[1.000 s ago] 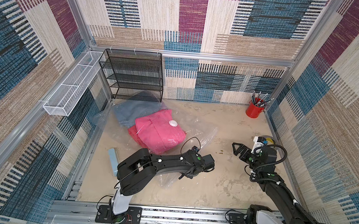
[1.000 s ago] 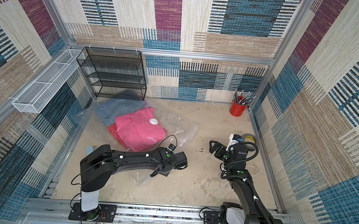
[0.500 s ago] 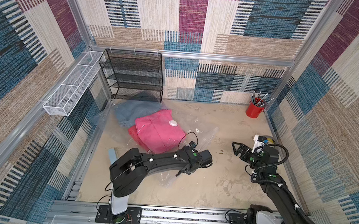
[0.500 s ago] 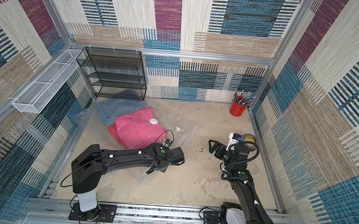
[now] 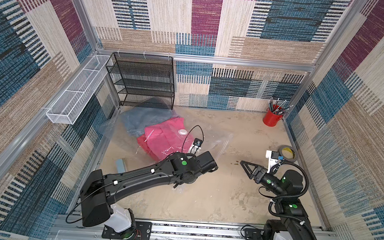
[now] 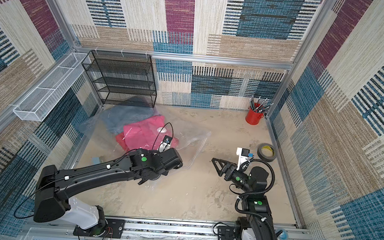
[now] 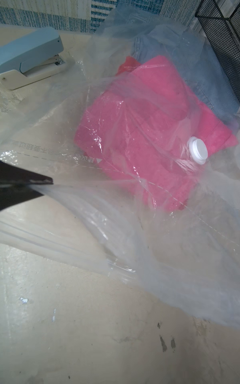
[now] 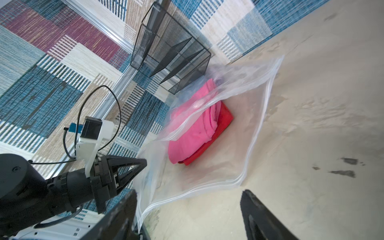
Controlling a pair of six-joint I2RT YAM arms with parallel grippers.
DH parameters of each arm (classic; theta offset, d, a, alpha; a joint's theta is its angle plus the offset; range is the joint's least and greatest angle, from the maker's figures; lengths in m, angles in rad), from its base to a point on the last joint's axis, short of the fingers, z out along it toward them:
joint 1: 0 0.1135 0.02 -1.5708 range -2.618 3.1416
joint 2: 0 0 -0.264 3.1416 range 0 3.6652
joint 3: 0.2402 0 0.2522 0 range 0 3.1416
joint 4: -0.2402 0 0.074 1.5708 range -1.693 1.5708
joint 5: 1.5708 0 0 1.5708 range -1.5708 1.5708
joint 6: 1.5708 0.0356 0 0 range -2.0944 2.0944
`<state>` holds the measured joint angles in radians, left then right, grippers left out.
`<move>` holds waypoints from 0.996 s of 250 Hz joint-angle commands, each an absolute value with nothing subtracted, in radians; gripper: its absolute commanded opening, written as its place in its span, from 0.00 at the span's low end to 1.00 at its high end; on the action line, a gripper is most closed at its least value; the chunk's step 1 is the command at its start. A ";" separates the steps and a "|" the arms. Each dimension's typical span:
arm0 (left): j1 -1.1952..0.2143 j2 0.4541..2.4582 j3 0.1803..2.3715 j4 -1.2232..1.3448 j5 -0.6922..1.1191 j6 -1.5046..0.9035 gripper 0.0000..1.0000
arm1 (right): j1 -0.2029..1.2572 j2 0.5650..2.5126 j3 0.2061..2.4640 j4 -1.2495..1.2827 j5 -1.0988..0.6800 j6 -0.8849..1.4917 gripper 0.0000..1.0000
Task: Take the trousers out of the vacuum bag
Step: Open the vacuum bag at the center of the board.
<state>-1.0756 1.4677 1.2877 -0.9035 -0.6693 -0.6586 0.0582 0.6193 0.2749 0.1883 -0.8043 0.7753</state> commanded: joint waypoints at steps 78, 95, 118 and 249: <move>-1.084 1.394 1.233 -0.787 -0.663 -0.639 0.00 | 0.539 1.031 0.341 0.591 -0.582 0.959 0.75; -1.089 1.388 1.229 -0.787 -0.668 -0.648 0.00 | 0.543 1.125 0.352 0.672 -0.576 0.983 0.73; -1.094 1.374 1.220 -0.786 -0.672 -0.651 0.00 | 0.546 1.252 0.368 0.757 -0.552 1.013 0.69; -1.089 1.303 1.139 -0.721 -0.693 -0.622 0.00 | 0.621 1.740 0.539 1.083 -0.260 1.146 0.62</move>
